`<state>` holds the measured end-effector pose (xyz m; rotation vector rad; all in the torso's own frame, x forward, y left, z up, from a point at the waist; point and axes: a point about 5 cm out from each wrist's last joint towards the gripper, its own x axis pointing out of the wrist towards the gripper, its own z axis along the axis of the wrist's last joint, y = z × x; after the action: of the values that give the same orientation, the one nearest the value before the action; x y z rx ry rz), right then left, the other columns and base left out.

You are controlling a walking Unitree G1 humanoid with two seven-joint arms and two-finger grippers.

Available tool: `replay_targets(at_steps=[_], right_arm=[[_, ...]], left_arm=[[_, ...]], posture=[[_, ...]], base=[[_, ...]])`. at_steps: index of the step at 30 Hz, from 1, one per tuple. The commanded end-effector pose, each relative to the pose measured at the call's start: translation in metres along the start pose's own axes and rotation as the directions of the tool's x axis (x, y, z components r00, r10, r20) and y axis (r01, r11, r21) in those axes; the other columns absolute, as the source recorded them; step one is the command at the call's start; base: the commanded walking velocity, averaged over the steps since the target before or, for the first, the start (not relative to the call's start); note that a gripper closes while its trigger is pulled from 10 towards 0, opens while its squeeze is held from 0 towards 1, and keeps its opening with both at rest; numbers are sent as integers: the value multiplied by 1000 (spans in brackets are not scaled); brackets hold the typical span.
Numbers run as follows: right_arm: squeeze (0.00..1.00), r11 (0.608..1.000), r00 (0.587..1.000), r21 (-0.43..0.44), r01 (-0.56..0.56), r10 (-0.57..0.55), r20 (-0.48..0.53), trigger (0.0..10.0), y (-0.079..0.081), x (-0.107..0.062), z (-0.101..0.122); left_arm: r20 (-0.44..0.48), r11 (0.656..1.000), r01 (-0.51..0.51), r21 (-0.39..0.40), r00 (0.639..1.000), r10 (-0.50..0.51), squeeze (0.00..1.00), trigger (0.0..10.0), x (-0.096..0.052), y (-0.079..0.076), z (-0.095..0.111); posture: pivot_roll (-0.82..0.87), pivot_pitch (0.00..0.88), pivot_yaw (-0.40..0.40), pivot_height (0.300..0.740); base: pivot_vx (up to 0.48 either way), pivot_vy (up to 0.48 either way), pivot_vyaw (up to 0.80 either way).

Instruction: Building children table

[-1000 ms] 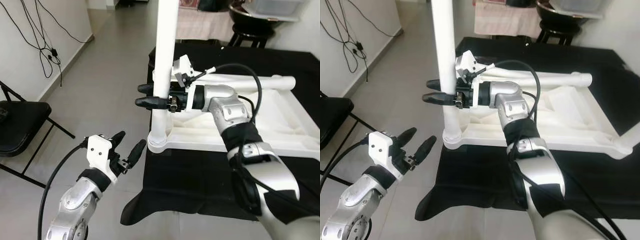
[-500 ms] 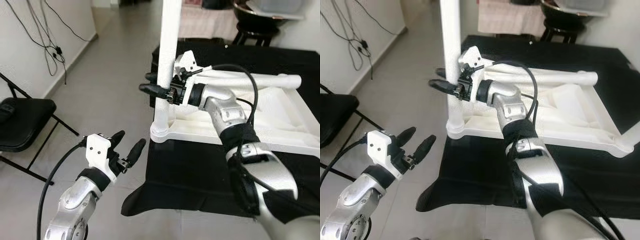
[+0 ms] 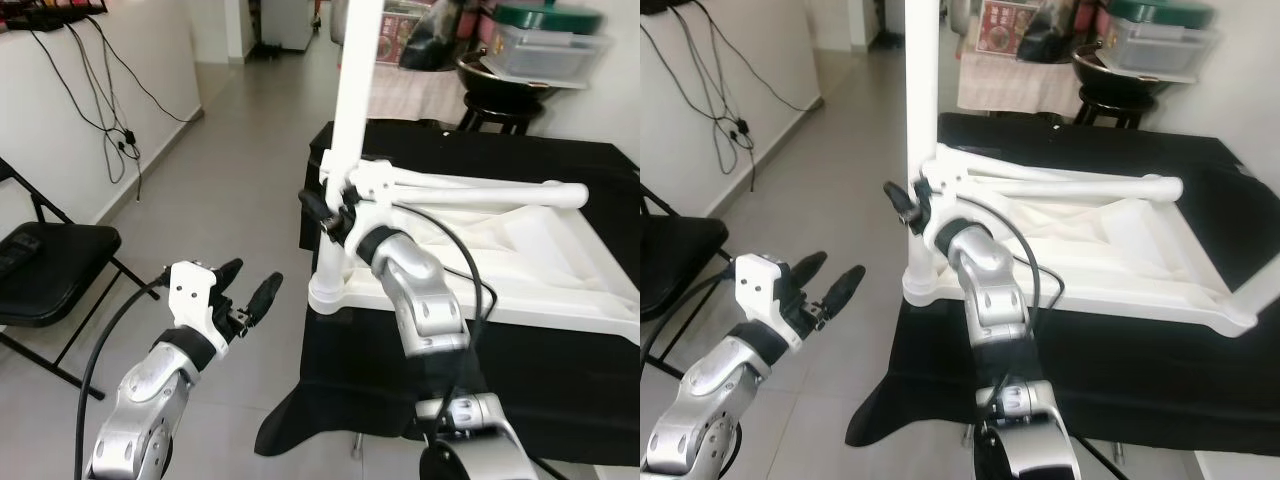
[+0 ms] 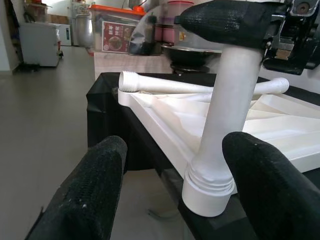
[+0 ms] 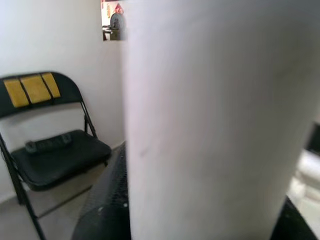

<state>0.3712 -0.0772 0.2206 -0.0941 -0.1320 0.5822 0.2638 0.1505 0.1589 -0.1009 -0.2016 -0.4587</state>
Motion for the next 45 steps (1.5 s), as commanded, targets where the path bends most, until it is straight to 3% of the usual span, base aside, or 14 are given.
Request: replay_targets(at_steps=[1, 6, 11, 12, 13, 14, 20, 26, 27, 28, 29, 31, 41, 45], right_arm=[[1000, 1000, 994, 14, -22, 24, -102, 10000, -3, -6, -28], [1000, 991, 990, 6, -136, 136, -30, 10000, 6, -8, -7], [1000, 872, 872, -66, -485, 488, 36, 10000, 4, -11, 10], [412, 823, 826, -89, -561, 563, 0, 10000, 1, -11, 9], [412, 823, 826, -89, -561, 563, 0, 10000, 1, -11, 9], [0, 779, 786, -107, -617, 618, -31, 10000, -2, -12, 7], [0, 744, 748, -85, -662, 662, -30, 10000, -10, 0, 18], [0, 663, 665, -54, -747, 747, -27, 10000, -7, 4, 29], [0, 641, 643, -50, -766, 765, -27, 8235, -8, 6, 35], [0, 641, 643, -50, -766, 765, -27, 8235, -8, 6, 35], [0, 630, 631, -43, -775, 775, -18, 706, -10, 7, 38], [0, 622, 623, -40, -782, 782, -15, 0, -10, 8, 40], [0, 601, 603, -54, -797, 798, -9, 0, -14, 7, 43], [0, 675, 676, -86, -733, 737, 29, 0, -24, 3, 42]], left_arm=[[9, 1000, -13, -12, 1000, 13, 0, 10000, 1, 2, 0], [6, 1000, -2, -20, 1000, 2, 0, 10000, 1, 0, -1], [14, 1000, 9, -28, 1000, -8, 0, 10000, 1, -1, 0], [15, 1000, 11, -29, 1000, -10, 0, 10000, 1, -2, 0], [15, 1000, 11, -29, 1000, -10, 0, 10000, 1, -2, 0], [16, 999, 12, -30, 1000, -11, 0, 10000, 0, -3, 1], [17, 999, 16, -32, 1000, -15, 0, 10000, -4, -7, 4], [11, 999, 30, -39, 1000, -29, 0, 10000, -9, -13, 8], [7, 998, 38, -45, 999, -37, 0, 10000, -11, -16, 9], [7, 998, 38, -45, 999, -37, 0, 10000, -11, -16, 9], [6, 998, 40, -46, 999, -40, 0, 10000, -12, -17, 10], [5, 998, 42, -46, 999, -42, 0, 10000, -12, -18, 10], [-5, 997, 51, -53, 999, -52, 0, 10000, -11, -19, 13], [-8, 997, 48, -54, 999, -48, 0, 10000, -10, -17, 13]], posture=[[-10, 56, -58, 740], [-9, 64, -57, 740], [6, 86, -60, 740], [14, 95, -63, 740], [14, 95, -63, 740], [17, 98, -63, 740], [42, 140, -61, 740], [67, 186, -54, 740], [72, 195, -54, 740], [72, 195, -54, 740], [76, 208, -53, 740], [76, 211, -53, 740], [64, 230, -54, 740], [49, 223, -50, 740]], base=[[0, 0, 0], [0, 0, 0], [0, 0, 0], [0, 0, 0], [0, 0, 0], [0, 0, 0], [0, 0, 0], [0, 0, 0], [0, 0, 0], [0, 0, 0], [0, 0, 0], [0, 0, 0], [0, 0, 0], [0, 0, 0]])
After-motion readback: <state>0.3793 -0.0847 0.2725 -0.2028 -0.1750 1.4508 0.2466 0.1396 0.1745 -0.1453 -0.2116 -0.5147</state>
